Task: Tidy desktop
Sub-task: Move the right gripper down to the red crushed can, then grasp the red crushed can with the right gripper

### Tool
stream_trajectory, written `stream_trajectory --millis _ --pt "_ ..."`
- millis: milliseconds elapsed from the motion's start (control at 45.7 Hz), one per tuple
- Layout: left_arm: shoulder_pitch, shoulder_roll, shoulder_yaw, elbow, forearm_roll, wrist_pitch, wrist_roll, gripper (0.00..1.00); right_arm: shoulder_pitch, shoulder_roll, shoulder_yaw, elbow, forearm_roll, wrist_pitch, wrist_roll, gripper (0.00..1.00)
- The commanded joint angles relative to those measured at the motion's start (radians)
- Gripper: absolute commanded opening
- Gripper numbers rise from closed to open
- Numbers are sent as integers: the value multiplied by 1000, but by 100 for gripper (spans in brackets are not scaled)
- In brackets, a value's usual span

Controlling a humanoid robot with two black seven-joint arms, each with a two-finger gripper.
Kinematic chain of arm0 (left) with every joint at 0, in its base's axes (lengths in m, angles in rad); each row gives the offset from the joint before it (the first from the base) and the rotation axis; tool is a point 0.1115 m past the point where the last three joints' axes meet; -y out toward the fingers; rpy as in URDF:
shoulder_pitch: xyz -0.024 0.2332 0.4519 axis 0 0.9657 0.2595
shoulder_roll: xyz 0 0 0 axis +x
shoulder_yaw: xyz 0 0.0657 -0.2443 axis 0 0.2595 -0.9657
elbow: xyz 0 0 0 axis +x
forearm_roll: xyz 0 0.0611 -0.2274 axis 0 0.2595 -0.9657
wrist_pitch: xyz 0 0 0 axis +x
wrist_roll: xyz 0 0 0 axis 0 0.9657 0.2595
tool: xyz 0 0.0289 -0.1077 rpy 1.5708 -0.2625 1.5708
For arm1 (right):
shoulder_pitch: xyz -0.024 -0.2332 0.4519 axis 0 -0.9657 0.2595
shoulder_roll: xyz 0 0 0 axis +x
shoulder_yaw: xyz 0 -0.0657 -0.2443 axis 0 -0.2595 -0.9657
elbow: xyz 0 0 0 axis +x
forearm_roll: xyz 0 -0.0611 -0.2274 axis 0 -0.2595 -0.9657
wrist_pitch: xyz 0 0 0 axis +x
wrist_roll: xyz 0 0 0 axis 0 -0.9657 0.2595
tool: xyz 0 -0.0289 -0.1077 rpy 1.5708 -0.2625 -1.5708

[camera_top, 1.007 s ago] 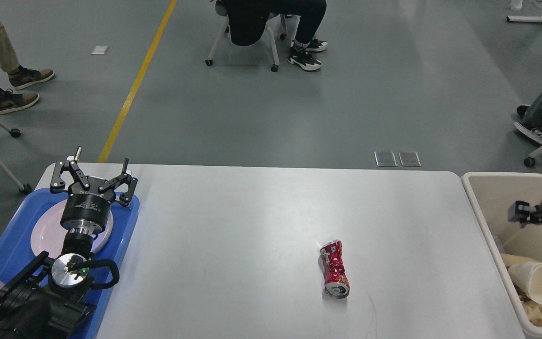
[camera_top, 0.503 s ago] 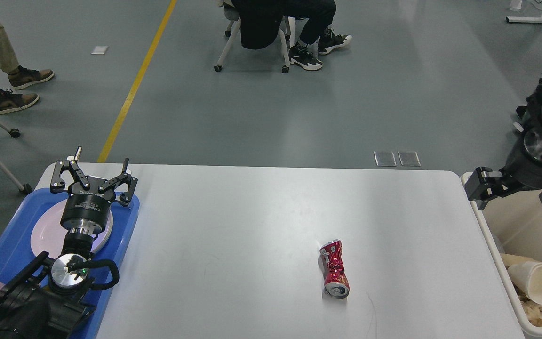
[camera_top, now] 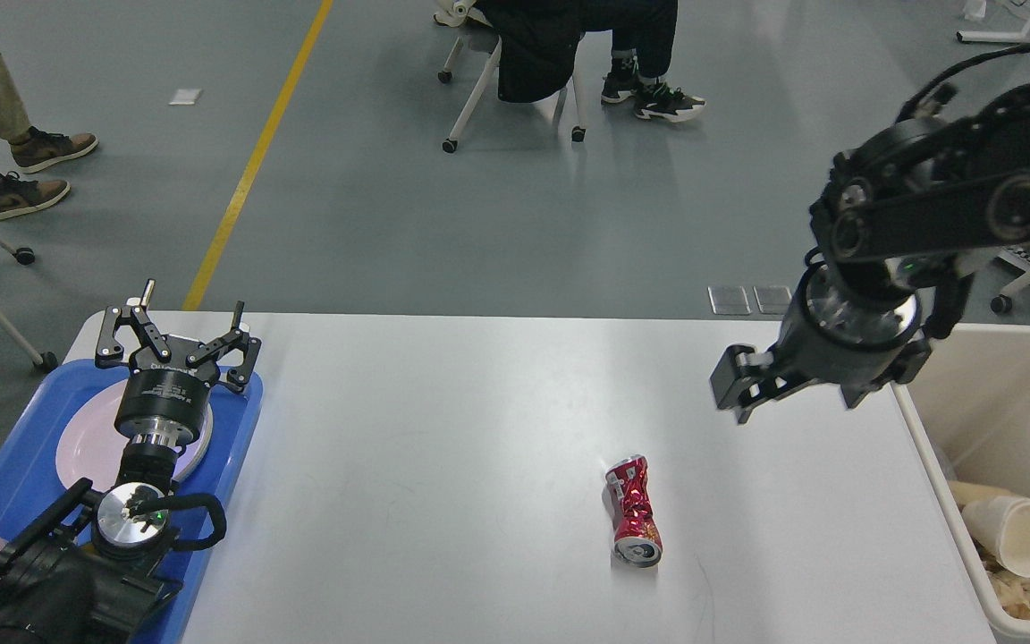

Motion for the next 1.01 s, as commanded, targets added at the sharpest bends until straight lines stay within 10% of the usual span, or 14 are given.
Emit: stream_trajectory --millis 0,416,832,985 --pt "1 0 0 0 0 0 0 96 -187 64 144 -95 -15 -63 -2 100" --pt "-1 0 0 0 0 -2 0 96 -706 311 155 -639 -186 -135 -8 100" --pt "-1 2 0 0 0 -2 0 96 -891 308 103 -784 -236 -198 -14 98" --pt "-1 0 0 0 0 -2 0 96 -901 307 104 -782 -226 -198 -14 40"
